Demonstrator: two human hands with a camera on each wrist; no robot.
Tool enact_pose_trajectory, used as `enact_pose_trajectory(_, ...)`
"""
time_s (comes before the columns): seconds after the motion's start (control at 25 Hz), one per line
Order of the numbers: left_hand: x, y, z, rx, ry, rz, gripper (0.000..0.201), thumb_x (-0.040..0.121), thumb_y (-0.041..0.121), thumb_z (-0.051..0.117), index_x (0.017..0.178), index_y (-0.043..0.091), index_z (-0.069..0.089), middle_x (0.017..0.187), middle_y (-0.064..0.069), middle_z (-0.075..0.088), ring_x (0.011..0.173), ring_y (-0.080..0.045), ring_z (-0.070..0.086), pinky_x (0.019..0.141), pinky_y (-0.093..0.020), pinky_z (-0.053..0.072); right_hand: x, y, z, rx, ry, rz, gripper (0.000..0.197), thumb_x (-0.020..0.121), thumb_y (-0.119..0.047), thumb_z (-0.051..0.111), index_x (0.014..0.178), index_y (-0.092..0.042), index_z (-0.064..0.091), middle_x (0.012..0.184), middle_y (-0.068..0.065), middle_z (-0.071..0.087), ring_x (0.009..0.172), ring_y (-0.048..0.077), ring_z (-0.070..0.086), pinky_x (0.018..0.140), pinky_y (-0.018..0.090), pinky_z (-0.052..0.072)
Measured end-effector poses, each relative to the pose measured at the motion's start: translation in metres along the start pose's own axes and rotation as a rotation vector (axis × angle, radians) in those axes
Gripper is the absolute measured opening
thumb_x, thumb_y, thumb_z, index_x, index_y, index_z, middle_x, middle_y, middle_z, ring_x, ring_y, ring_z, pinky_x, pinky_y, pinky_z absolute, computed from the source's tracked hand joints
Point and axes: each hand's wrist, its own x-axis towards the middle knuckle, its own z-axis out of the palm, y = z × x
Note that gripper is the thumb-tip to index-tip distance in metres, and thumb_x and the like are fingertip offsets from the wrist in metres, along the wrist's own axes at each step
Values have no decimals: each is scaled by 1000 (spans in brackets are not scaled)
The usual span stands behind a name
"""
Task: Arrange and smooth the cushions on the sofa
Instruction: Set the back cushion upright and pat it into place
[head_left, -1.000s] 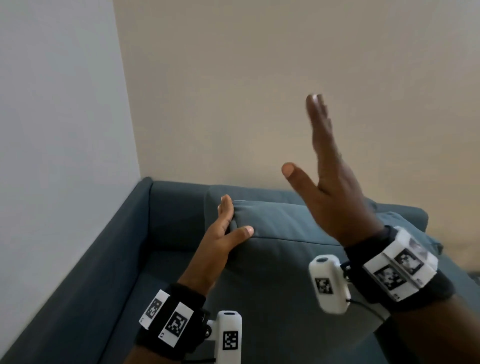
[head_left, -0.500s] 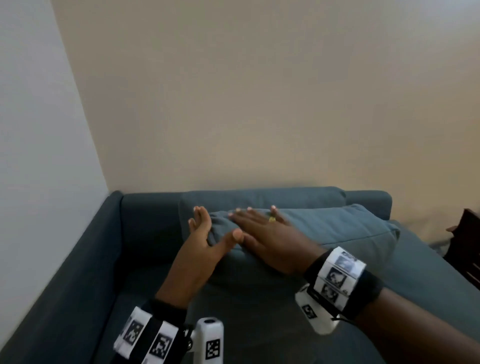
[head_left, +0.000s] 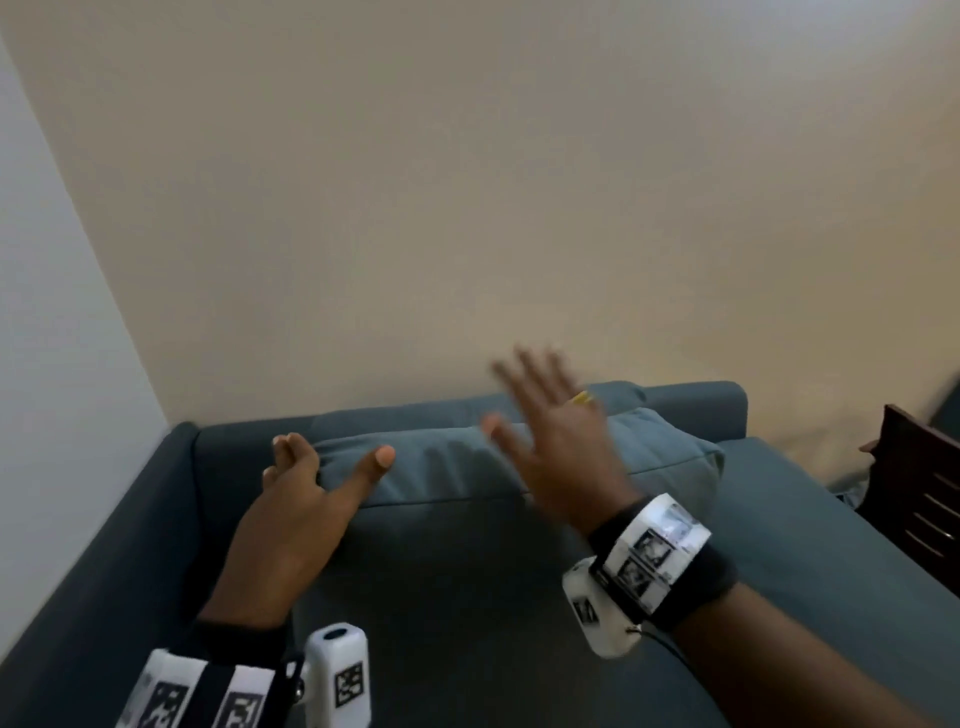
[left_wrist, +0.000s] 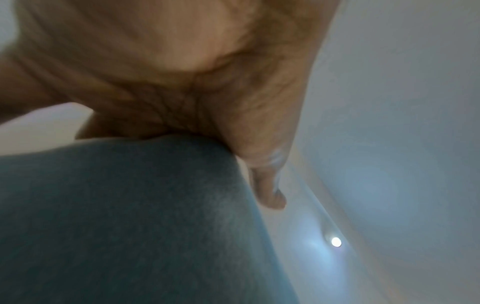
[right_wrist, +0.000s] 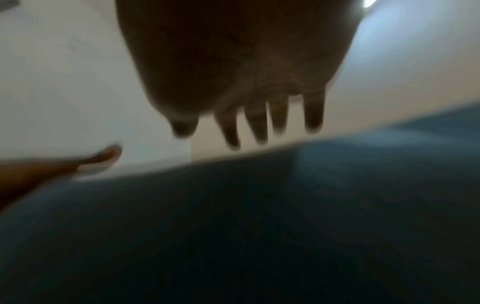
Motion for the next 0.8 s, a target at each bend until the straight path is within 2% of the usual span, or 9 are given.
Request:
enact_pose_trajectory(0.08, 0, 6, 4, 140, -22, -22, 149, 51, 107, 27, 161, 9, -1, 170, -8, -7, 156, -31, 5, 120, -53, 22, -15, 15, 19, -153, -375, -136, 86, 87, -81, 1, 161, -39, 11, 169, -6, 14, 157, 16, 8, 125, 47, 3)
enact_pose_trajectory(0.12, -1, 6, 7, 168, -16, -17, 150, 50, 107, 27, 160, 10, -2, 169, -7, -9, 155, -32, 6, 120, -54, 24, -15, 25, 9, -83, -361, -104, 90, 80, -85, -3, 159, -44, 8, 168, -9, 13, 156, 13, 7, 126, 48, 3)
enact_pose_trajectory(0.24, -2, 8, 9, 133, 37, -47, 157, 38, 110, 20, 161, 15, -1, 169, -1, -11, 152, -35, 22, 116, -54, 30, -9, 64, -23, 217, 144, 107, 76, 91, -80, 19, 158, -45, 19, 167, -13, 19, 155, 7, 6, 124, 45, 16)
enact_pose_trajectory(0.36, 0, 10, 10, 152, 36, -84, 158, 37, 111, 19, 161, 14, 3, 170, -1, -9, 151, -36, 25, 116, -56, 30, -27, 83, 10, -91, -235, -23, 104, 76, -91, -11, 161, -36, 14, 169, -9, 14, 157, 12, 5, 125, 45, -3)
enact_pose_trajectory(0.44, 3, 10, 17, 184, 48, -103, 153, 43, 110, 19, 160, 14, 3, 170, -2, -6, 149, -39, 27, 115, -57, 30, -26, 98, 3, 12, -203, 48, 106, 74, -90, -14, 160, -36, 15, 167, -6, 23, 155, 11, 13, 126, 44, 0)
enact_pose_trajectory(0.56, 4, 18, 20, 317, 209, -72, 125, 67, 100, 28, 156, 16, 9, 167, -9, 2, 148, -43, 22, 112, -63, 33, -24, 120, -27, 181, 111, 216, 80, 92, -78, 10, 157, -35, 30, 165, -9, 27, 154, 9, 14, 124, 39, 14)
enact_pose_trajectory(0.64, 3, 24, 22, 533, 193, -21, 97, 83, 82, 33, 158, 25, 10, 167, -10, -4, 152, -41, 7, 113, -67, 27, -41, 133, 2, -119, -166, 70, 107, 76, -88, -18, 160, -34, 18, 169, -7, 15, 155, 10, 8, 123, 42, 2)
enact_pose_trajectory(0.72, 9, 25, 29, 741, 105, 60, 68, 98, 63, 33, 158, 37, 11, 167, -3, -9, 154, -34, -6, 113, -74, 19, -43, 144, -4, -67, -291, 96, 100, 80, -88, -9, 160, -35, 20, 168, -4, 22, 154, 11, 15, 125, 46, 1)
enact_pose_trajectory(0.8, 13, 29, 36, 836, 124, 101, 53, 103, 45, 35, 153, 43, 22, 167, 0, -4, 153, -34, -10, 110, -80, 11, -28, 164, -29, 101, 109, 219, 66, 100, -68, 22, 154, -32, 37, 161, -3, 37, 152, 14, 25, 125, 47, 17)
